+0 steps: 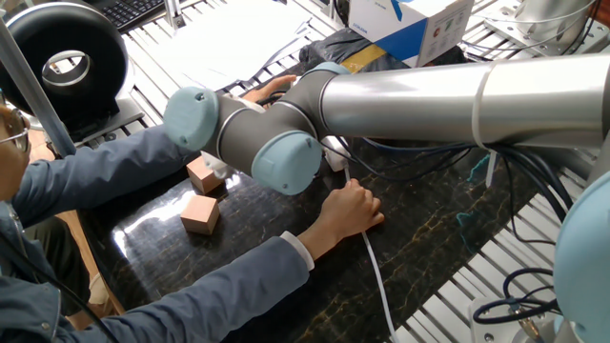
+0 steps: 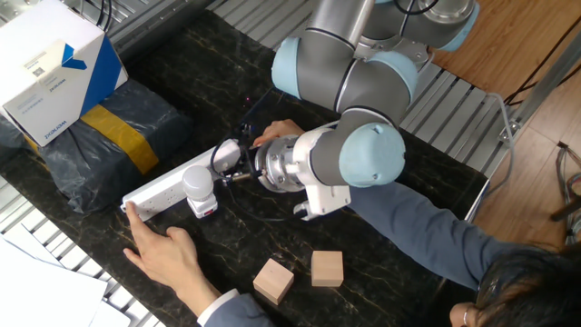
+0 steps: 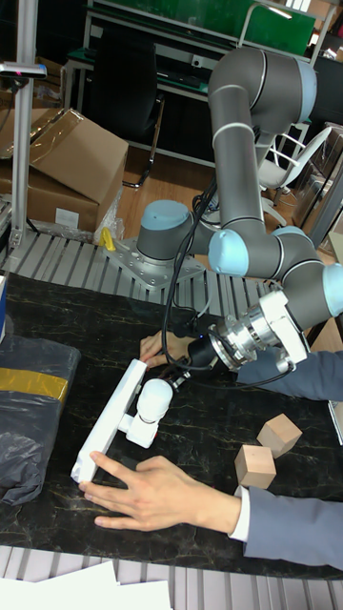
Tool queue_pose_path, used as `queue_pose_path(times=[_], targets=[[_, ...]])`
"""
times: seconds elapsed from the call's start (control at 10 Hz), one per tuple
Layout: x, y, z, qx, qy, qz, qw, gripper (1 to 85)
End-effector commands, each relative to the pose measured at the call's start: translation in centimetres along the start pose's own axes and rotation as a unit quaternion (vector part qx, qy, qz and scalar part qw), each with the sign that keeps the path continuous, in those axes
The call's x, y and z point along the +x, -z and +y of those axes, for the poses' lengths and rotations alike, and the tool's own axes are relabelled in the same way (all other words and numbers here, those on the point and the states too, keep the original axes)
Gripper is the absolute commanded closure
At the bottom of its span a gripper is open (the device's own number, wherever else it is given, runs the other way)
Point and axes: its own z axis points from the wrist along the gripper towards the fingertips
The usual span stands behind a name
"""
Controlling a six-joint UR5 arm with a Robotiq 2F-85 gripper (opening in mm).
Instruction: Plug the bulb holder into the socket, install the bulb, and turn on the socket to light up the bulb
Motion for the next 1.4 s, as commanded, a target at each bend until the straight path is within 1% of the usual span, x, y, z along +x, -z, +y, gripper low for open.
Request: queue_pose_path(times=[0.0, 0.3, 0.4, 0.7, 0.8, 0.9, 1.0, 1.1, 1.2, 1.3], targets=[[1.1, 0.0, 0.0, 0.002, 0.001, 0.02, 0.9998, 84.7], [1.6, -0.2, -0.4, 0.008, 0.0, 0.03, 0.9995, 84.7], [1.6, -0.4, -0.3, 0.006, 0.0, 0.032, 0.9995, 84.7], [1.7, -0.5, 0.7, -0.013, 0.013, 0.037, 0.9992, 84.7], [1.7, -0.7, 0.6, -0.011, 0.016, 0.038, 0.9991, 84.7], [1.5, -1.0, 0.6, -0.014, 0.015, 0.037, 0.9991, 84.7], [1.7, -1.0, 0.8, -0.019, 0.014, 0.041, 0.9989, 84.7], [2.2, -0.9, 0.9, -0.021, 0.014, 0.05, 0.9984, 84.7], [2.8, -0.7, 0.7, -0.018, 0.016, 0.06, 0.9979, 84.7], [3.0, -0.6, 0.8, -0.02, 0.016, 0.064, 0.9976, 84.7]])
